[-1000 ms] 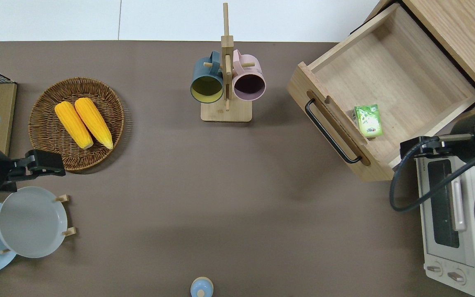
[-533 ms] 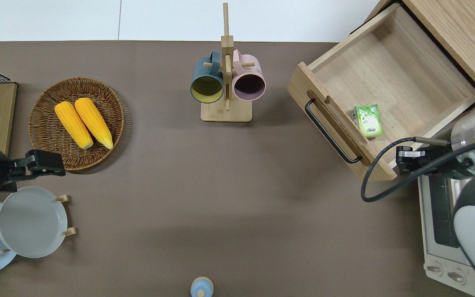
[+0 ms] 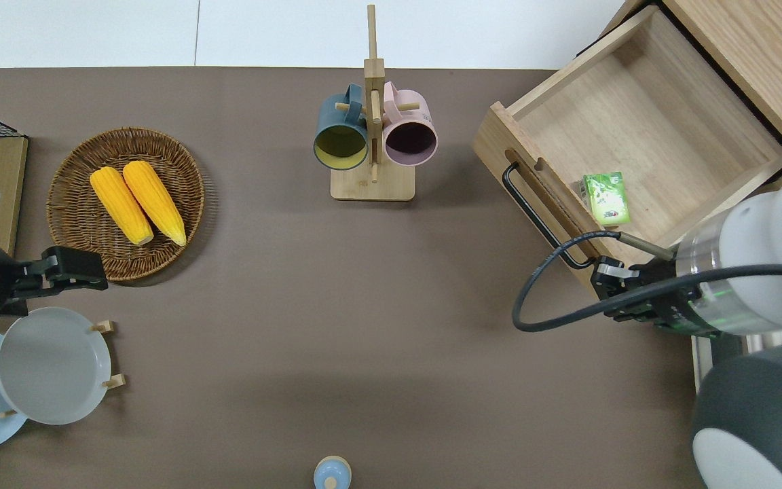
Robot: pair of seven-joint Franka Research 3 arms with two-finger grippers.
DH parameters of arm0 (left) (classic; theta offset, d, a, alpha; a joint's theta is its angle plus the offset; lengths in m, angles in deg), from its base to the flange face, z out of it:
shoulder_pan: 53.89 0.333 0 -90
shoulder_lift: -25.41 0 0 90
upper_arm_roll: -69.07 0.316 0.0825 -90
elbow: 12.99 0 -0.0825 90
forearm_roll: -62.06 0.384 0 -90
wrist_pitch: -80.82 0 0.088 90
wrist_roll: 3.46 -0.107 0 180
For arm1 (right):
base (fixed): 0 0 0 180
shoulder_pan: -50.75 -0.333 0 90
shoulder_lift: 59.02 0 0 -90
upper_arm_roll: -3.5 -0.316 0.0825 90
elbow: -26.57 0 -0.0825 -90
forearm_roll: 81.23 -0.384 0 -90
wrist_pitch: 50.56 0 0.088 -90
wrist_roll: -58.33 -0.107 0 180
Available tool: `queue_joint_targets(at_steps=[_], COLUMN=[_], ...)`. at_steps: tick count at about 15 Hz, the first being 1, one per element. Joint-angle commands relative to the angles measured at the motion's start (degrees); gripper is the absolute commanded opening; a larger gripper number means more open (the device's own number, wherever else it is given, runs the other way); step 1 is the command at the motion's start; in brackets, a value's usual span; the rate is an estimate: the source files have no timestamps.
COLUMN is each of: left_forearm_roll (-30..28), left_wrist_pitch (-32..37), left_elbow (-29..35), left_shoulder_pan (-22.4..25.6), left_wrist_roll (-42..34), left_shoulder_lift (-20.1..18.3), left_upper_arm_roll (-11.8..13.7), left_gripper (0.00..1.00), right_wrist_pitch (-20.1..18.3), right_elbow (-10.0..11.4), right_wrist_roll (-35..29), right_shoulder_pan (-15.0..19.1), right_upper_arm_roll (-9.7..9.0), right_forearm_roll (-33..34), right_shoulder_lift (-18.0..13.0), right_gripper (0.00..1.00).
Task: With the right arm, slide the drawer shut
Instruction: 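Move the right gripper toward the front edge of the open wooden drawer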
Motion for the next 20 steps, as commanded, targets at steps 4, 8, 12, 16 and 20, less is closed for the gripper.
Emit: queue_joint_targets(at_steps=[4,8,12,16,20], left_forearm_roll=[-0.1,-0.1,-0.1,-0.1,-0.1], left_wrist_pitch=[0.9,0.9,0.9,1.0,0.9], left_elbow=[-0.2,-0.2,-0.2,-0.2,-0.2], left_shoulder_pan=[-0.1,-0.1,-0.1,-0.1,-0.1], left_wrist_roll=[-0.5,-0.5,-0.5,-0.6,-0.5], left_shoulder_lift=[-0.5,-0.5,-0.5,-0.5,-0.5], left_upper_arm_roll=[0.2,0.2,0.2,0.2,0.2], left_gripper=[0.99,0.99,0.99,0.99,0.99], right_wrist_pitch=[10.2,20.3,25.5,30.2,33.2], right_elbow=[10.5,17.8,20.2,21.9,21.8], right_wrist_roll=[-13.6,-18.1,-20.8,-20.9,-20.9], right_shoulder_pan=[-5.4,-7.3,-7.3,-6.7,-6.7], right_upper_arm_roll=[0.91,0.91,0.91,1.34,1.88], right_forearm_roll=[-1.7,-0.6,-0.6,0.4,2.0], right_shoulder_lift=[-4.2,-4.1,-2.6,-1.4,1.3], right_gripper=[0.086,0.054,0.042,0.035,0.027])
